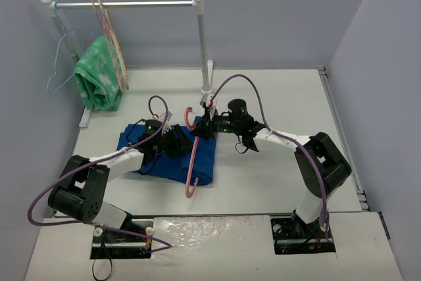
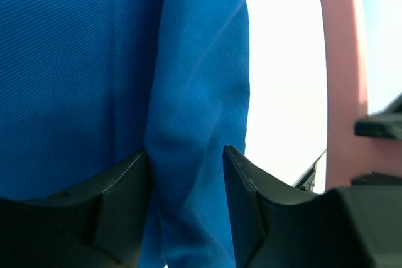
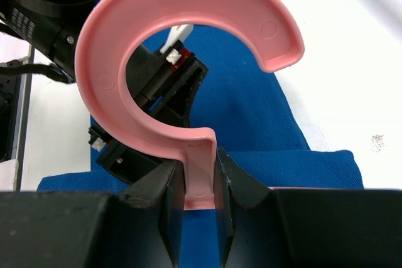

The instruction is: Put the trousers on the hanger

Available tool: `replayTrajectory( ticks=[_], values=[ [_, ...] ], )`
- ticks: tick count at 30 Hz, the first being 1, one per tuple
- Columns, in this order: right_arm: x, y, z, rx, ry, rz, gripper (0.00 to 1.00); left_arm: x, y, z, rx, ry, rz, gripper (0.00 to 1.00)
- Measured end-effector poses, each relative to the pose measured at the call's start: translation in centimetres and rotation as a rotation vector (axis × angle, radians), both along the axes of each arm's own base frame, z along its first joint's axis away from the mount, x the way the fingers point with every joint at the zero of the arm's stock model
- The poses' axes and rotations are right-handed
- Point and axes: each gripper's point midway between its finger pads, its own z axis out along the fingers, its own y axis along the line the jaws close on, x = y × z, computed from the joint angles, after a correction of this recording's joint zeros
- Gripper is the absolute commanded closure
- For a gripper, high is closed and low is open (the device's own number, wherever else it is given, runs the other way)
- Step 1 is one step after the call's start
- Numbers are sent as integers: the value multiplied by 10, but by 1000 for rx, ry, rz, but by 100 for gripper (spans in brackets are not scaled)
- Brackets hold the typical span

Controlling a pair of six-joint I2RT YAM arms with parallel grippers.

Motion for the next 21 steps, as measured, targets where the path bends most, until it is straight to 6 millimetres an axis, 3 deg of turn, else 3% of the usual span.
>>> replayTrajectory(
  ticks=[7, 10, 15, 21],
  values=[
    [-5, -2, 1, 5, 5, 11, 100, -3, -6, 1, -13, 14, -12, 97],
    [-8, -3, 4, 10, 3, 17, 100, -3, -5, 16, -9, -9, -17, 100],
    [-14, -5, 21, 46, -19, 39, 100, 3, -4, 82, 10, -129, -34, 100],
    [-22, -7, 75, 155, -125, 53, 100, 4, 1, 154, 41, -218, -41, 100]
  ],
)
